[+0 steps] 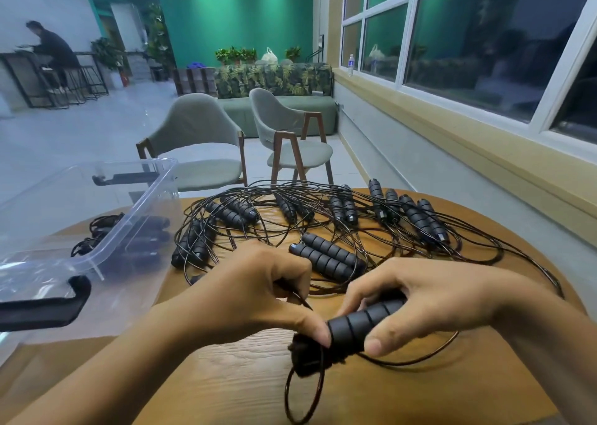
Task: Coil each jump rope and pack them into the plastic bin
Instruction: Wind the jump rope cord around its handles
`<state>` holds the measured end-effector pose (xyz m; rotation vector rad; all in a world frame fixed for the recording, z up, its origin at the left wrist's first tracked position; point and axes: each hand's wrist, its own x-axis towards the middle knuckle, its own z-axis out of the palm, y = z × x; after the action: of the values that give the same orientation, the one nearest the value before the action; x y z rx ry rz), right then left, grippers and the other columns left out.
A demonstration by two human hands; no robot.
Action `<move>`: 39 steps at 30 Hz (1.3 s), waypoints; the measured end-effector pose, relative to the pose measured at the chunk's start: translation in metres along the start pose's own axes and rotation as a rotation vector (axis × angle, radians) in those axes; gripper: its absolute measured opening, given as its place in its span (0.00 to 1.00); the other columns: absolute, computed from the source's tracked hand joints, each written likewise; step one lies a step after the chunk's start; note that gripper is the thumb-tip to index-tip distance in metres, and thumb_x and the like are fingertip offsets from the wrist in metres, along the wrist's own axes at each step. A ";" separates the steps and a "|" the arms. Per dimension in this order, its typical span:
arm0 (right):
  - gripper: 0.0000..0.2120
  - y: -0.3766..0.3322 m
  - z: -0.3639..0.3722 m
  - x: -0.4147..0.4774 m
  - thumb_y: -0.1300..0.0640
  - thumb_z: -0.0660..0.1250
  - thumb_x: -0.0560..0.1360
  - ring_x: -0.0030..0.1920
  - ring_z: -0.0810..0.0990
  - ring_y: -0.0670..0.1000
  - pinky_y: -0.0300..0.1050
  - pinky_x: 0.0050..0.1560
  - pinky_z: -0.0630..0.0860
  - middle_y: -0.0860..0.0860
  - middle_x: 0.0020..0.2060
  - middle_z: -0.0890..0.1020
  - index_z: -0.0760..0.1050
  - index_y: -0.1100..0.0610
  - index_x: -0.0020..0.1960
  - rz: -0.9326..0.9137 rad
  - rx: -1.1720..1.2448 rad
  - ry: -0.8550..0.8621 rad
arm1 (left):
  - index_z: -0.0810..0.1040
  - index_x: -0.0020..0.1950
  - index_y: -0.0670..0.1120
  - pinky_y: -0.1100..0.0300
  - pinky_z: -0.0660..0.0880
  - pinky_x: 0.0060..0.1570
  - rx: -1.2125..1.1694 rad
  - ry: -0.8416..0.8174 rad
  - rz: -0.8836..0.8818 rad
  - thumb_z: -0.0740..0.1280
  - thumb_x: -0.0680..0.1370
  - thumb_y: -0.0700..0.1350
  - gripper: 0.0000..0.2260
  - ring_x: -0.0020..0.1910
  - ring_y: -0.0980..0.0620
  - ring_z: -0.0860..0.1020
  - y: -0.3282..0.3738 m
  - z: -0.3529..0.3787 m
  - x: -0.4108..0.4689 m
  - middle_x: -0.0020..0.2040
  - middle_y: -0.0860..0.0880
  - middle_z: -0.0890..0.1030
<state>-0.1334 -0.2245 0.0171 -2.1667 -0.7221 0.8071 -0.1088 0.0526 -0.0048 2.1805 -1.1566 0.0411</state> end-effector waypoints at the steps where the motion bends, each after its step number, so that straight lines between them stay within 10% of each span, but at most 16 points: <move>1: 0.16 0.000 0.001 0.001 0.46 0.77 0.77 0.48 0.77 0.70 0.73 0.45 0.73 0.59 0.53 0.82 0.83 0.44 0.64 -0.016 0.051 -0.027 | 0.74 0.35 0.48 0.59 0.62 0.28 -0.102 -0.017 -0.025 0.83 0.68 0.57 0.20 0.30 0.56 0.68 -0.001 0.000 -0.001 0.30 0.53 0.72; 8: 0.20 0.006 0.010 0.012 0.54 0.73 0.76 0.37 0.75 0.51 0.40 0.32 0.71 0.57 0.49 0.81 0.78 0.61 0.64 -0.176 0.492 -0.119 | 0.74 0.36 0.49 0.64 0.63 0.32 -0.565 -0.017 -0.081 0.69 0.75 0.68 0.23 0.30 0.56 0.68 -0.001 0.009 0.000 0.31 0.53 0.70; 12: 0.27 0.012 0.017 0.021 0.49 0.79 0.75 0.39 0.76 0.53 0.40 0.30 0.66 0.66 0.55 0.79 0.74 0.61 0.67 -0.316 0.733 -0.072 | 0.80 0.45 0.49 0.70 0.78 0.41 -0.504 0.098 -0.145 0.69 0.78 0.63 0.17 0.40 0.65 0.81 -0.005 0.014 -0.007 0.41 0.62 0.84; 14: 0.33 0.014 0.020 0.024 0.46 0.79 0.75 0.40 0.75 0.53 0.38 0.31 0.69 0.66 0.56 0.78 0.71 0.62 0.72 -0.353 0.811 -0.004 | 0.81 0.41 0.56 0.57 0.78 0.40 -0.420 0.152 -0.283 0.66 0.77 0.55 0.08 0.35 0.61 0.78 -0.009 0.019 -0.008 0.36 0.58 0.82; 18: 0.33 0.011 0.027 0.027 0.45 0.79 0.75 0.41 0.74 0.52 0.38 0.32 0.69 0.65 0.56 0.78 0.72 0.59 0.73 -0.399 0.923 0.153 | 0.77 0.35 0.53 0.57 0.64 0.34 -0.719 0.220 -0.409 0.63 0.84 0.54 0.18 0.30 0.53 0.66 -0.005 0.025 0.001 0.31 0.50 0.68; 23: 0.33 0.006 0.029 0.028 0.45 0.80 0.74 0.41 0.74 0.53 0.39 0.31 0.68 0.63 0.55 0.81 0.74 0.56 0.73 -0.426 0.947 0.374 | 0.79 0.44 0.51 0.53 0.75 0.39 -0.524 0.262 -0.291 0.56 0.86 0.54 0.17 0.34 0.45 0.77 0.000 0.029 0.003 0.32 0.49 0.73; 32: 0.28 -0.012 0.027 0.016 0.45 0.75 0.78 0.33 0.77 0.46 0.38 0.33 0.72 0.45 0.41 0.86 0.73 0.30 0.74 -0.277 0.461 0.836 | 0.82 0.52 0.47 0.44 0.83 0.45 -0.524 0.288 -0.323 0.61 0.86 0.48 0.11 0.33 0.47 0.80 0.003 0.031 0.003 0.31 0.50 0.75; 39: 0.28 -0.007 0.020 0.011 0.41 0.74 0.74 0.55 0.82 0.34 0.23 0.49 0.73 0.32 0.53 0.85 0.74 0.30 0.74 -0.140 0.141 0.955 | 0.85 0.51 0.54 0.57 0.72 0.32 -0.202 0.362 -0.228 0.67 0.83 0.51 0.07 0.33 0.57 0.76 -0.002 0.021 0.004 0.34 0.55 0.79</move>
<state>-0.1418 -0.2042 0.0079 -2.0169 -0.2887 -0.2723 -0.1102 0.0389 -0.0214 2.0065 -0.6770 0.2029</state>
